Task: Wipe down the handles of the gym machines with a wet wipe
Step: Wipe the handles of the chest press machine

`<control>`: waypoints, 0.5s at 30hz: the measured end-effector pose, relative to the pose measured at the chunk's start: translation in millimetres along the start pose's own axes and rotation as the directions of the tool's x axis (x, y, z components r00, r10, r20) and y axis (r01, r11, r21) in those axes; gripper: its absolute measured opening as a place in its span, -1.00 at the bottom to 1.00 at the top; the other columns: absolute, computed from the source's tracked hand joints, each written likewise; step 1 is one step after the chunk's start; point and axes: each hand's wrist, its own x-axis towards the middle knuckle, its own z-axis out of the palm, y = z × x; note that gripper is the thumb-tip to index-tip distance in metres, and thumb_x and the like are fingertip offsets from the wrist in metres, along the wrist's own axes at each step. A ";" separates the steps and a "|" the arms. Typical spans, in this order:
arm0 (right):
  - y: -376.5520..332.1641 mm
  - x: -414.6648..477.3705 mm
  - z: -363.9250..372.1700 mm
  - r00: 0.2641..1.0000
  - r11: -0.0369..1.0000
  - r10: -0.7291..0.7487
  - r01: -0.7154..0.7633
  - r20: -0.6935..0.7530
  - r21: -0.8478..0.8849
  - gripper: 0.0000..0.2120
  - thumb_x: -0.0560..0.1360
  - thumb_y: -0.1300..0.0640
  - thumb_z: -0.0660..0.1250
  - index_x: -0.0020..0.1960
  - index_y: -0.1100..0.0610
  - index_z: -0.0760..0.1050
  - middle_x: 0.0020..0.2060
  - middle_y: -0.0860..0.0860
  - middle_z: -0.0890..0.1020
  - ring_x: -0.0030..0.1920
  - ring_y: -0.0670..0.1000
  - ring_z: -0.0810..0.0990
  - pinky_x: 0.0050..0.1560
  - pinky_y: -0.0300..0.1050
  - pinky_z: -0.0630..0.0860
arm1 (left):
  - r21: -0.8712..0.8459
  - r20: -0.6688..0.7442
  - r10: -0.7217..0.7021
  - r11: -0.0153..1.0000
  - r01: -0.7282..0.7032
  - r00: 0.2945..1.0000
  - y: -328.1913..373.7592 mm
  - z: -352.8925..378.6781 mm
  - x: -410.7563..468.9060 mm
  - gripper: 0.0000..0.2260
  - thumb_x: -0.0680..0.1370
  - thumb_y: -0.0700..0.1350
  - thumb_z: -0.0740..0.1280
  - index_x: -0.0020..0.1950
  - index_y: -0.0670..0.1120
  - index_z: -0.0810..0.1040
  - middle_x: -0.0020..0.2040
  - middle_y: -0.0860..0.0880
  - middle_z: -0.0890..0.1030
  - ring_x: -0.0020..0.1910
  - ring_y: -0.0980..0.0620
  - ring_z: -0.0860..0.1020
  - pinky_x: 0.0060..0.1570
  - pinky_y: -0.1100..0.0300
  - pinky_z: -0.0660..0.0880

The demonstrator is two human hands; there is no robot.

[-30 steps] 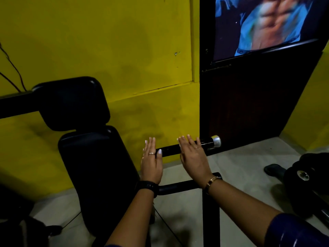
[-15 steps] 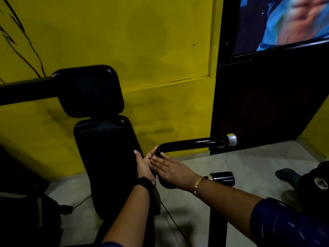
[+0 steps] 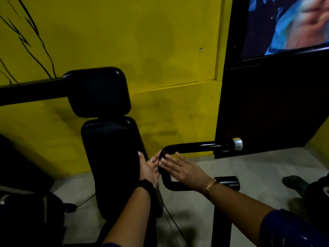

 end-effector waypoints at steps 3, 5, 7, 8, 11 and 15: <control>11.3 -10.4 -9.3 0.936 0.945 0.324 -0.312 -0.136 0.101 -0.54 0.61 0.37 -0.05 0.46 0.20 0.30 0.43 0.14 0.37 0.46 0.13 0.29 0.47 0.12 0.14 | 0.037 -0.008 0.008 0.999 -0.008 1.000 -2.0 -0.5 -3.4 -0.22 0.54 0.41 -0.25 0.25 -0.06 0.54 0.32 -0.15 0.53 0.27 -0.10 0.50 0.29 0.03 0.37; 15.8 -24.4 -12.8 0.839 0.849 0.524 -0.500 -0.149 0.171 -0.47 0.54 0.41 0.01 0.49 0.19 0.22 0.45 0.13 0.34 0.48 0.14 0.23 0.49 0.13 0.09 | 0.036 -0.009 0.021 0.999 -0.021 1.000 -1.7 -0.4 -5.3 -0.23 0.54 0.42 -0.24 0.23 -0.04 0.55 0.32 -0.14 0.54 0.27 -0.10 0.50 0.35 -0.01 0.35; 17.1 -29.3 -13.6 0.790 0.799 0.597 -0.570 -0.141 0.191 -0.44 0.50 0.41 0.04 0.49 0.20 0.18 0.45 0.14 0.34 0.49 0.13 0.19 0.50 0.16 0.06 | 0.035 -0.002 0.021 0.999 -0.021 1.000 -0.1 1.1 -5.9 -0.23 0.54 0.42 -0.23 0.24 -0.03 0.55 0.33 -0.14 0.53 0.30 -0.11 0.48 0.38 -0.03 0.32; 16.0 -26.7 -13.7 0.789 0.795 0.601 -0.574 -0.127 0.196 -0.44 0.50 0.40 0.04 0.49 0.21 0.18 0.44 0.15 0.34 0.50 0.12 0.18 0.50 0.16 0.04 | 0.044 -0.007 0.014 0.999 -0.014 1.000 0.3 2.2 -6.8 -0.23 0.54 0.42 -0.24 0.25 -0.04 0.54 0.33 -0.14 0.52 0.31 -0.11 0.48 0.37 -0.02 0.34; 7.2 -7.4 -7.7 0.832 0.831 0.545 -0.520 -0.104 0.195 -0.42 0.48 0.40 0.09 0.49 0.20 0.18 0.46 0.13 0.31 0.52 0.07 0.14 0.51 0.14 0.00 | 0.072 -0.019 0.023 0.997 -0.022 1.000 1.1 4.0 -10.5 -0.25 0.55 0.39 -0.25 0.26 -0.04 0.52 0.31 -0.12 0.52 0.27 -0.09 0.49 0.24 0.04 0.39; -7.6 1.9 0.7 0.878 0.869 0.474 -0.454 -0.065 0.199 -0.18 0.33 0.51 0.34 0.51 0.17 0.15 0.50 0.12 0.23 0.52 0.09 0.15 0.51 0.13 -0.02 | 0.179 0.002 0.095 0.979 -0.094 0.995 -0.6 9.0 -12.3 -0.33 0.61 0.31 -0.22 0.39 -0.04 0.45 0.40 -0.10 0.46 0.39 -0.08 0.42 0.41 0.03 0.28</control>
